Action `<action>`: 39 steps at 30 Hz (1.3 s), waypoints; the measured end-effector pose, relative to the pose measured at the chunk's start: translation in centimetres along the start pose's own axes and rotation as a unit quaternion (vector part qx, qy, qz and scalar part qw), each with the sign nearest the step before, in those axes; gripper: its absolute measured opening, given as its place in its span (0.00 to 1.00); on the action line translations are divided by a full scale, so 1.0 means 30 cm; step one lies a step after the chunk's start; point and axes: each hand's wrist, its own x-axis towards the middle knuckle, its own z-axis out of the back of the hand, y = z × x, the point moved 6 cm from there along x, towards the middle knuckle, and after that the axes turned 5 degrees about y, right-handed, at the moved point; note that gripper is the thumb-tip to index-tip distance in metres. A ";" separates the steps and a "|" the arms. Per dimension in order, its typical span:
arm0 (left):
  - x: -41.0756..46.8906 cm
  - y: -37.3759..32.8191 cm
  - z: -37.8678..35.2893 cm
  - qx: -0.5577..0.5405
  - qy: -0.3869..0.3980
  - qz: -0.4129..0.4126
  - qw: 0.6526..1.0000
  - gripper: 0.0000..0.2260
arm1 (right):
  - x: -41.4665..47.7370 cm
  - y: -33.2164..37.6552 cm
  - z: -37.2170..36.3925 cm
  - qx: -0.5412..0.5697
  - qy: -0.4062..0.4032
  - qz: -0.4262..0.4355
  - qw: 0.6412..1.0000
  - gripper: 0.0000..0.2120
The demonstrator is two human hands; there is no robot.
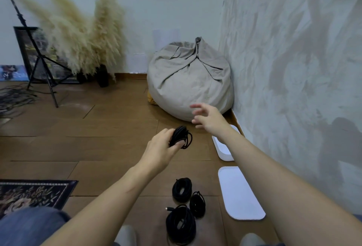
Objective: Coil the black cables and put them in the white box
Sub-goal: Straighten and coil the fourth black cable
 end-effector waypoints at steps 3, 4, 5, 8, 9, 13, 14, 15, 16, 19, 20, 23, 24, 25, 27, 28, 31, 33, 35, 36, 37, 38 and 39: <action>-0.008 -0.029 -0.023 0.048 0.027 -0.053 0.997 0.07 | 0.005 0.020 -0.070 -0.158 0.100 0.042 0.982 0.22; -0.014 -0.034 -0.033 0.066 0.035 -0.072 0.995 0.08 | 0.010 0.011 -0.081 -0.191 0.120 0.034 0.974 0.24; -0.021 -0.039 -0.040 0.078 0.040 -0.090 0.992 0.08 | 0.012 0.001 -0.088 -0.219 0.136 0.023 0.966 0.26; -0.034 -0.048 -0.046 0.082 0.047 -0.125 0.988 0.10 | 0.005 -0.029 -0.096 -0.271 0.184 0.004 0.945 0.33; -0.037 -0.055 -0.046 0.078 0.047 -0.135 0.987 0.10 | -0.001 -0.036 -0.096 -0.275 0.197 0.006 0.941 0.33; -0.045 -0.086 -0.049 0.065 0.056 -0.165 0.982 0.09 | -0.027 -0.057 -0.099 -0.251 0.226 -0.005 0.941 0.25; -0.045 -0.092 -0.052 0.065 0.061 -0.169 0.982 0.10 | -0.035 -0.055 -0.106 -0.238 0.230 0.000 0.944 0.24; -0.046 -0.095 -0.055 0.066 0.065 -0.170 0.981 0.10 | -0.042 -0.053 -0.111 -0.221 0.233 0.007 0.947 0.22; -0.045 -0.095 -0.056 0.067 0.068 -0.168 0.981 0.11 | -0.049 -0.051 -0.114 -0.201 0.238 0.009 0.950 0.20; -0.042 -0.072 -0.056 0.067 0.078 -0.154 0.983 0.12 | -0.055 -0.074 -0.098 -0.208 0.243 -0.016 0.947 0.14; -0.042 -0.059 -0.054 0.067 0.082 -0.147 0.984 0.12 | -0.047 -0.088 -0.081 -0.223 0.230 -0.022 0.947 0.11; -0.036 -0.013 -0.032 0.083 0.062 -0.102 0.989 0.12 | -0.030 -0.103 -0.028 -0.271 0.154 -0.025 0.950 0.06; -0.033 0.003 -0.023 0.085 0.051 -0.080 0.992 0.12 | -0.026 -0.099 -0.015 -0.270 0.124 -0.026 0.954 0.05; -0.030 0.014 -0.016 0.080 0.039 -0.059 0.994 0.12 | -0.026 -0.092 -0.009 -0.266 0.098 -0.027 0.959 0.05; -0.029 0.020 -0.006 0.067 0.013 -0.028 0.997 0.12 | -0.030 -0.074 -0.014 -0.259 0.063 -0.032 0.963 0.04; -0.028 0.018 -0.003 0.063 -0.001 -0.016 0.998 0.12 | -0.027 -0.072 -0.020 -0.255 0.049 -0.036 0.965 0.04; -0.018 0.036 0.014 0.025 -0.037 0.042 0.998 0.13 | -0.014 -0.074 -0.033 -0.211 0.016 -0.062 0.975 0.04; -0.012 0.066 0.023 0.023 -0.043 0.088 0.995 0.14 | -0.015 -0.085 -0.040 -0.143 0.010 -0.100 0.985 0.03; -0.008 0.089 0.020 0.066 -0.045 0.111 0.991 0.13 | -0.029 -0.093 -0.062 -0.038 0.010 -0.131 0.991 0.06; -0.008 0.097 0.016 0.084 -0.047 0.120 0.988 0.12 | -0.039 -0.096 -0.080 0.009 0.011 -0.145 0.989 0.07; -0.008 0.102 0.009 0.093 -0.050 0.128 0.986 0.11 | -0.049 -0.100 -0.102 0.048 0.016 -0.158 0.986 0.08; -0.009 0.106 0.002 0.095 -0.050 0.135 0.985 0.11 | -0.061 -0.105 -0.126 0.082 0.023 -0.171 0.982 0.08; -0.007 0.110 -0.006 0.095 -0.050 0.142 0.984 0.11 | -0.069 -0.110 -0.149 0.107 0.029 -0.181 0.977 0.07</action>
